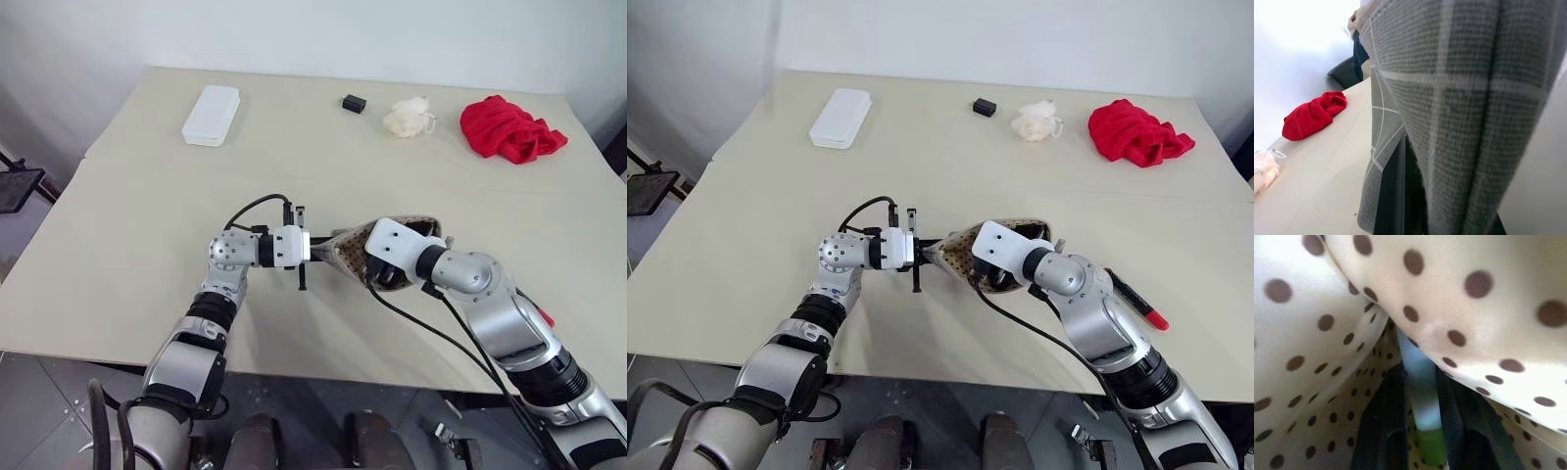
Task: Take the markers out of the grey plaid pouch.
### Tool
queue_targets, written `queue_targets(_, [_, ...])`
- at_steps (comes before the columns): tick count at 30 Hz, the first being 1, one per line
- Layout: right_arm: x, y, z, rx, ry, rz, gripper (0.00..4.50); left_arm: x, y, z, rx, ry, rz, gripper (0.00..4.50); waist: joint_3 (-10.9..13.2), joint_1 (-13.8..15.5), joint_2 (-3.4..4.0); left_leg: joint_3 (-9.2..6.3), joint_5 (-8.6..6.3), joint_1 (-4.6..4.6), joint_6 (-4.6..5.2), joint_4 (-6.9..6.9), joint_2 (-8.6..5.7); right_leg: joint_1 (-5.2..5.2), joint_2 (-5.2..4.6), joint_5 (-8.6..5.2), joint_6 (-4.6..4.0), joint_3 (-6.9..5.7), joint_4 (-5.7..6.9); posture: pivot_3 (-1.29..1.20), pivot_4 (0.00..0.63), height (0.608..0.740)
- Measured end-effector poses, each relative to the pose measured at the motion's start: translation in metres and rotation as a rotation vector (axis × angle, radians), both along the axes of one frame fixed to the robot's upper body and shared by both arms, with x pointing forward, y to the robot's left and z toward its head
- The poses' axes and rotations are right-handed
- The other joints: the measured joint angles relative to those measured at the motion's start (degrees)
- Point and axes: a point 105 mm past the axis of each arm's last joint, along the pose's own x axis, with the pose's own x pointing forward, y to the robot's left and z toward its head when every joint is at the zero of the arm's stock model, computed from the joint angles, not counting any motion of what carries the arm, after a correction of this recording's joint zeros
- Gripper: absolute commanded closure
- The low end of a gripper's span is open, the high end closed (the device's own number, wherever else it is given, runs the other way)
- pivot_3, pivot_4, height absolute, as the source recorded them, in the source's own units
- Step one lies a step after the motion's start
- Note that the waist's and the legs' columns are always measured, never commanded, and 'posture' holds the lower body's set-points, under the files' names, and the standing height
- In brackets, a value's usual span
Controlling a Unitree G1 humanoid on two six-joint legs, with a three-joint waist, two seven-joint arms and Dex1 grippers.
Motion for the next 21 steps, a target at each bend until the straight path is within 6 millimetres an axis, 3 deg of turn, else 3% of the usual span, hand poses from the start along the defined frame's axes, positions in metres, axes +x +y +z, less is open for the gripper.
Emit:
queue_targets(4, [-0.026, -0.015, 0.026, 0.177, 0.018, 0.198, 4.01, 0.002, -0.001, 0.012, -0.008, -0.052, 0.002, 4.5, 0.0, 0.1, 0.0, 0.0, -0.02, 0.02, 0.03, 0.0, -0.02, 0.12, 0.0, 0.03, 0.06, -0.01, -0.13, 0.0, 0.15, 0.74])
queue_targets(7, [-0.055, -0.011, 0.057, 0.29, -0.008, 0.367, 4.01, 0.003, -0.001, 0.012, -0.016, -0.055, 0.014, 4.5, 0.0, -0.3, 0.0, -0.04, -0.02, 0.05, 0.03, 0.0, 0.06, 0.12, 0.06, 0.03, 0.06, -0.01, -0.11, 0.0, 0.15, 0.74])
queue_targets(12, [-0.073, -0.037, 0.084, 0.41, 0.008, 0.362, 4.01, 0.01, 0.021, -0.002, 0.006, 0.004, 0.092, 4.5, 0.0, -0.1, 0.0, -0.07, -0.02, 0.1, 0.03, -0.01, 0.07, 0.13, 0.04, 0.05, 0.04, 0.02, -0.07, 0.0, 0.15, 0.74])
queue_targets(16, [-0.084, -0.052, 0.108, 0.562, 0.032, 0.349, 4.01, 0.01, 0.022, -0.004, 0.006, 0.011, 0.093, 4.5, 0.0, 0.2, 0.0, -0.13, -0.02, 0.08, 0.04, 0.01, 0.04, 0.15, -0.01, 0.05, 0.03, 0.02, -0.07, 0.0, 0.15, 0.74])
queue_targets(21, [-0.083, -0.085, 0.127, 0.684, 0.049, 0.229, 4.01, 0.01, 0.023, -0.005, -0.002, 0.024, 0.095, 4.5, 0.0, 0.2, 0.0, -0.11, -0.03, 0.08, 0.06, -0.01, 0.03, 0.14, -0.02, 0.06, 0.03, 0.03, -0.09, 0.0, 0.15, 0.74])
